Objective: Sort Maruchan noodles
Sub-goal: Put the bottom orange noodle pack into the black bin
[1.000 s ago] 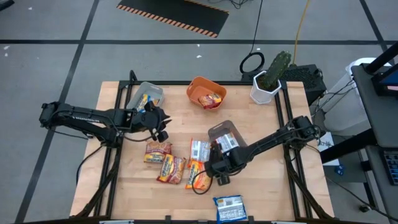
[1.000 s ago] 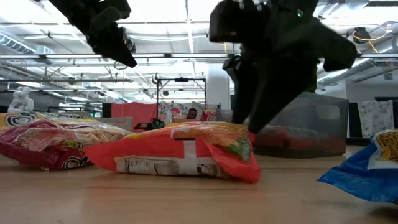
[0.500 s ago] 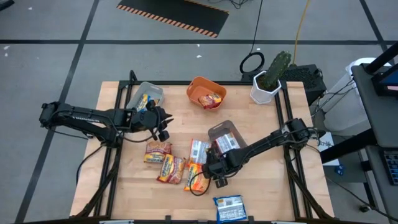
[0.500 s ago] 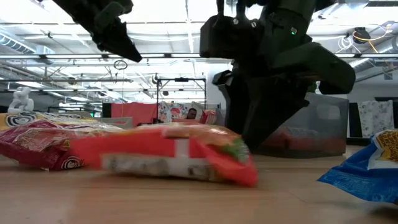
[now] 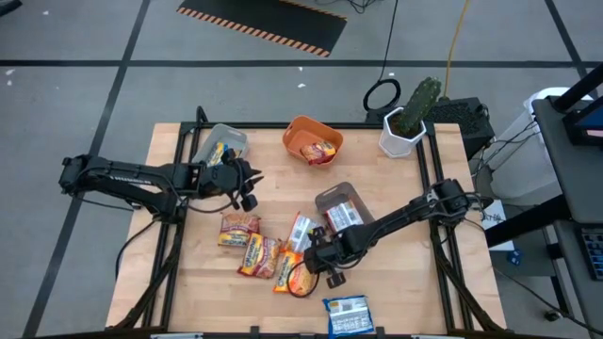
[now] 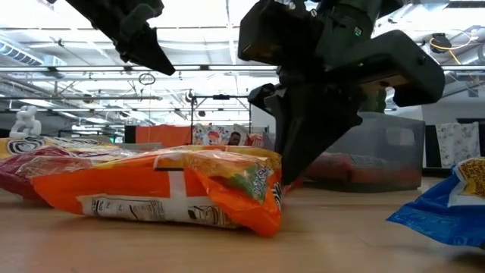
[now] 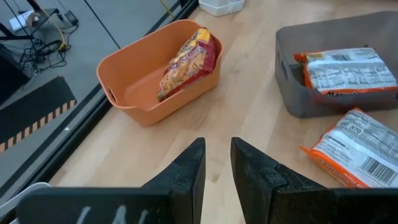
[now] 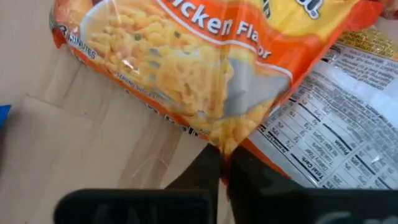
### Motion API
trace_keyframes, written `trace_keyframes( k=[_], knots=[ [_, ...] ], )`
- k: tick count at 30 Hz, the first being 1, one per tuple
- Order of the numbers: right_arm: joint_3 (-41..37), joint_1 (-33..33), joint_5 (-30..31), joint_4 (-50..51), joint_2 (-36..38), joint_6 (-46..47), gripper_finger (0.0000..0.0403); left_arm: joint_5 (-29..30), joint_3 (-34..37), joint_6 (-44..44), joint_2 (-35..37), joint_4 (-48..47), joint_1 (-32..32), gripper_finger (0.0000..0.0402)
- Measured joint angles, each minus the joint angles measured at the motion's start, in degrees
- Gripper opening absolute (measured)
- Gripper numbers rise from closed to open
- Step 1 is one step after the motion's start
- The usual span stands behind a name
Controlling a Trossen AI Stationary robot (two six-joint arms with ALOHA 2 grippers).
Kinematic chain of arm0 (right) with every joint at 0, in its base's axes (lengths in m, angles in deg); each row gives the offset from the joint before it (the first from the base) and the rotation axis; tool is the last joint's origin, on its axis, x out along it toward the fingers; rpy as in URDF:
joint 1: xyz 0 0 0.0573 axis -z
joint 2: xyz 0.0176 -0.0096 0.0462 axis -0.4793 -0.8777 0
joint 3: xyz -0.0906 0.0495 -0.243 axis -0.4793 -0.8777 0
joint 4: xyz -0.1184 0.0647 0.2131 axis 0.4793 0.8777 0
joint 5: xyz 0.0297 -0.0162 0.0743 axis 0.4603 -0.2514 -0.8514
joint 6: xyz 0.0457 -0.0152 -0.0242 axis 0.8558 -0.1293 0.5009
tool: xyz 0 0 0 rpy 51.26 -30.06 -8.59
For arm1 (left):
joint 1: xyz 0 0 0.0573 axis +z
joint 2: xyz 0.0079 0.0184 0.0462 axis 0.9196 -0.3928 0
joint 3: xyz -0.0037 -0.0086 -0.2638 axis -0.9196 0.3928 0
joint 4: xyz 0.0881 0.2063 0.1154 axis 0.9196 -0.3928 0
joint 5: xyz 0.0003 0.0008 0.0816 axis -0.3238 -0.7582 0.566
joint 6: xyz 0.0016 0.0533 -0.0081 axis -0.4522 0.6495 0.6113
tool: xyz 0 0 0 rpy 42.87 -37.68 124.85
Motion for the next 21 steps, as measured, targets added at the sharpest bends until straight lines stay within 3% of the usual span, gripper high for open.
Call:
trace_keyframes(
  k=[6, 14, 21],
  knots=[
    [-0.02, 0.00, 2.25, -0.08, 3.42, 1.63, 0.0006, 0.04, 0.00, -0.42, 0.00, 0.15, 0.46, 0.0083],
    [-0.02, -0.17, 14.09, 0.00, 11.71, 2.73, 0.0001, 0.02, 0.00, -2.72, 0.00, -0.07, 0.42, 0.0083],
    [-0.02, -1.71, 28.09, 5.07, 17.63, 3.58, 0.0001, 0.01, 0.00, -7.28, 0.00, -0.20, -0.50, 0.0083]
  ],
)
